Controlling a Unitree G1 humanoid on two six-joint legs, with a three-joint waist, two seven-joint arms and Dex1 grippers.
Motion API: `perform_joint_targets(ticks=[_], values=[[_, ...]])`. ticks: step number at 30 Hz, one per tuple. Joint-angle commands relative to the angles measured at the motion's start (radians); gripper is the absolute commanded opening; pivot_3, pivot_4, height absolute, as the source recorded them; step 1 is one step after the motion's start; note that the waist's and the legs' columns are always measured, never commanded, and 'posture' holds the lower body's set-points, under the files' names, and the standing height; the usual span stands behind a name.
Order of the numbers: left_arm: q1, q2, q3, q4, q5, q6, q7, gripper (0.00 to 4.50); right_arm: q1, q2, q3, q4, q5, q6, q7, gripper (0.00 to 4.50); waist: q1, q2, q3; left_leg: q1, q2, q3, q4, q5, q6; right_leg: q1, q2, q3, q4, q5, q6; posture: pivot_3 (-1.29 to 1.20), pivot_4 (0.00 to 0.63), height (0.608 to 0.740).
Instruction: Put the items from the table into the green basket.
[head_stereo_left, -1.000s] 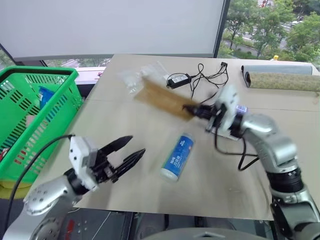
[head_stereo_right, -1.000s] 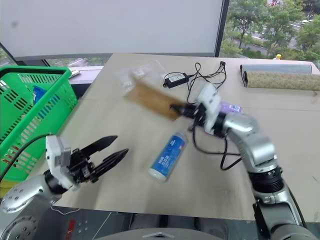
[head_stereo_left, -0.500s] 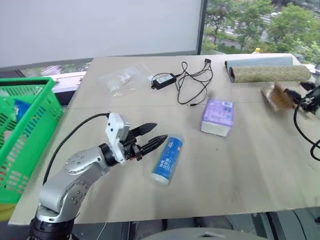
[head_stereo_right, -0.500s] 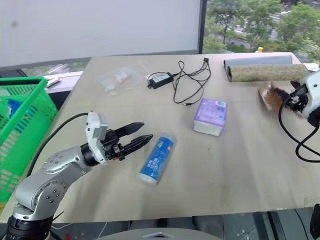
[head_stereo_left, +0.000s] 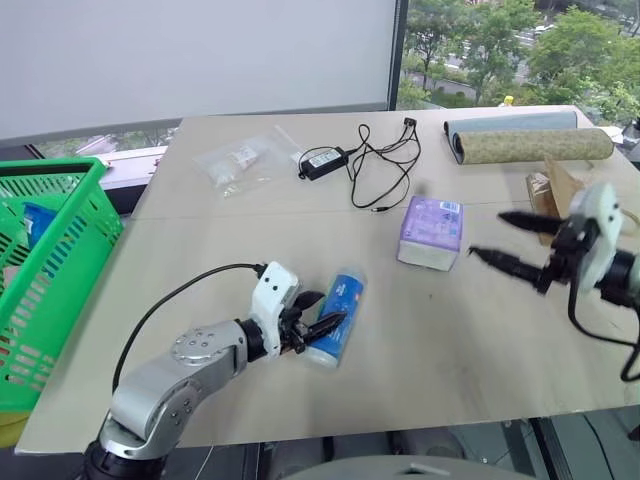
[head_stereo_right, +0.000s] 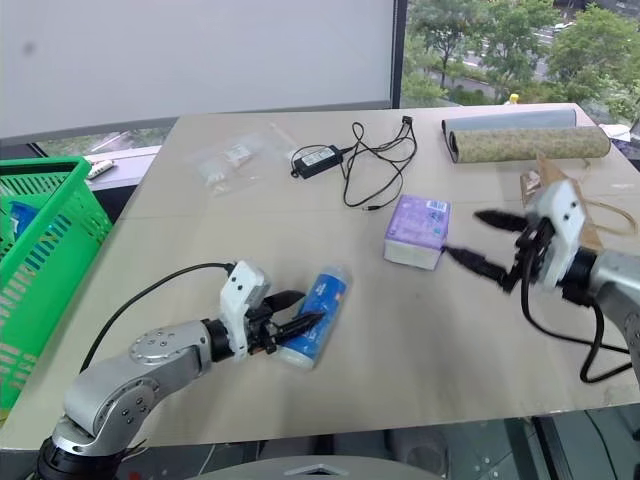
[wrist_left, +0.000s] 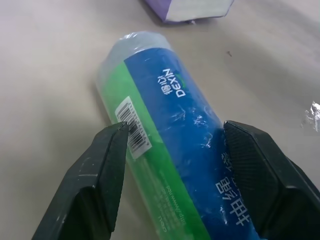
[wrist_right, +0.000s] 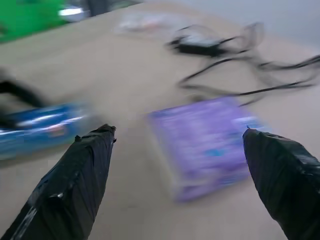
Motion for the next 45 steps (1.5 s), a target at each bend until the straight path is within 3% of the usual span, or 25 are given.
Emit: perform_joint_targets(ticks=[1, 3, 6, 8, 12, 17, 22, 25, 29, 33, 36, 38, 41, 45], values=[[0.02, -0.074, -0.013, 0.052, -0.024, 0.152, 0.098, 3.12, 0.087, -0.044, 0.052, -0.147, 0.022, 0.029, 0.02, 4.38, 0.003, 0.0, -0.003, 0.001, 0.0, 0.0, 0.0, 0.0, 0.0, 0.001, 0.0, 0.0, 0.0, 0.0, 0.0, -0.21, 0.087, 0.74], [0.01, -0.095, -0.005, 0.051, -0.033, 0.182, 0.111, 3.12, 0.107, -0.039, 0.073, -0.166, 0.009, 0.022, -0.002, 4.38, 0.006, -0.001, -0.003, 0.003, 0.0, 0.0, 0.0, 0.0, 0.0, 0.003, 0.0, 0.0, 0.0, 0.0, 0.001, -0.21, 0.089, 0.74], [0.002, -0.126, 0.016, 0.05, -0.07, 0.249, 0.131, 3.8, 0.102, -0.024, 0.1, -0.174, 0.001, 0.013, -0.029, 4.5, 0.005, -0.004, -0.002, 0.018, -0.001, 0.001, 0.0, 0.0, 0.0, 0.017, 0.0, 0.0, -0.002, -0.004, 0.003, -0.22, 0.088, 0.74], [-0.006, -0.152, 0.043, 0.056, -0.098, 0.305, 0.153, 4.35, 0.095, -0.019, 0.123, -0.175, -0.012, 0.003, -0.041, 4.5, -0.005, -0.004, -0.002, 0.019, -0.001, 0.003, 0.0, 0.0, 0.0, 0.017, 0.0, 0.0, -0.002, -0.006, 0.002, -0.22, 0.089, 0.74], [-0.019, -0.227, 0.107, 0.067, -0.14, 0.42, 0.213, 4.35, 0.092, -0.023, 0.153, -0.178, -0.033, -0.01, -0.044, 4.5, -0.011, -0.003, -0.002, 0.018, 0.0, 0.002, -0.001, 0.0, 0.0, 0.016, 0.001, 0.001, -0.002, -0.004, 0.005, -0.22, 0.092, 0.74], [-0.039, -0.233, 0.108, 0.069, -0.139, 0.466, 0.214, 4.35, 0.077, -0.005, 0.178, -0.167, -0.052, -0.026, -0.059, 4.5, -0.012, -0.004, -0.002, 0.017, -0.001, 0.001, -0.001, 0.0, 0.0, 0.016, 0.001, 0.001, -0.002, -0.004, 0.005, -0.22, 0.095, 0.74], [-0.056, -0.24, 0.105, 0.072, -0.126, 0.46, 0.218, 2.3, 0.066, 0.015, 0.189, -0.142, -0.097, -0.063, -0.069, 4.5, -0.011, -0.004, -0.002, 0.018, -0.001, 0.001, -0.001, 0.0, 0.0, 0.016, 0.001, 0.001, -0.002, -0.004, 0.005, -0.21, 0.095, 0.74], [-0.071, -0.243, 0.128, 0.078, -0.101, 0.426, 0.234, 1.94, 0.052, 0.025, 0.202, -0.132, -0.102, -0.073, -0.063, 4.5, -0.008, -0.004, -0.002, 0.018, -0.002, 0.001, -0.001, 0.0, 0.0, 0.016, 0.0, 0.001, -0.002, -0.004, 0.005, -0.21, 0.095, 0.74], [-0.146, -0.08, 0.227, 0.056, -0.044, 0.267, 0.15, 1.92, -0.034, 0.082, 0.209, -0.1, -0.041, -0.062, -0.063, 4.5, -0.01, -0.008, 0.004, 0.018, -0.002, 0.0, -0.001, 0.0, 0.0, 0.016, 0.0, 0.001, -0.002, -0.004, 0.004, -0.16, 0.095, 0.74], [-0.267, 0.046, 0.38, 0.085, -0.092, 0.267, 0.107, 1.92, -0.148, 0.13, 0.249, -0.05, -0.029, -0.07, -0.044, 4.5, -0.008, -0.013, 0.015, 0.018, 0.005, -0.001, -0.001, 0.0, 0.0, 0.014, 0.006, 0.001, 0.0, -0.003, -0.002, -0.09, 0.094, 0.74], [-0.333, 0.236, 0.448, 0.135, -0.025, 0.243, 0.06, 1.92, -0.258, 0.191, 0.283, 0.007, -0.019, -0.086, -0.032, 4.5, 0.006, -0.015, 0.017, 0.013, 0.005, -0.002, -0.002, 0.0, 0.0, 0.009, 0.007, 0.0, -0.001, 0.0, -0.002, -0.05, 0.089, 0.74], [-0.361, 0.368, 0.527, 0.196, 0.023, 0.212, 0.028, 1.92, -0.339, 0.234, 0.304, 0.054, -0.011, -0.093, -0.009, 4.5, 0.016, -0.015, 0.017, 0.001, 0.005, -0.001, -0.003, 0.0, 0.0, -0.004, 0.007, -0.001, 0.0, 0.001, -0.003, -0.02, 0.08, 0.74], [-0.312, 0.571, 0.68, 0.329, 0.141, 0.154, -0.039, 1.92, -0.441, 0.304, 0.315, 0.131, -0.003, -0.105, 0.006, 4.5, 0.021, -0.016, 0.016, -0.016, 0.005, -0.001, -0.002, 0.004, -0.006, -0.021, 0.003, -0.004, 0.002, 0.002, -0.003, 0.04, 0.073, 0.74], [-0.168, 0.682, 0.804, 0.501, 0.297, 0.045, -0.132, 1.92, -0.488, 0.365, 0.322, 0.169, -0.01, -0.131, 0.012, 4.5, 0.055, -0.015, 0.016, -0.022, 0.003, -0.002, -0.006, 0.002, -0.011, -0.029, -0.004, -0.007, 0.001, 0.002, -0.003, 0.07, 0.065, 0.74]])
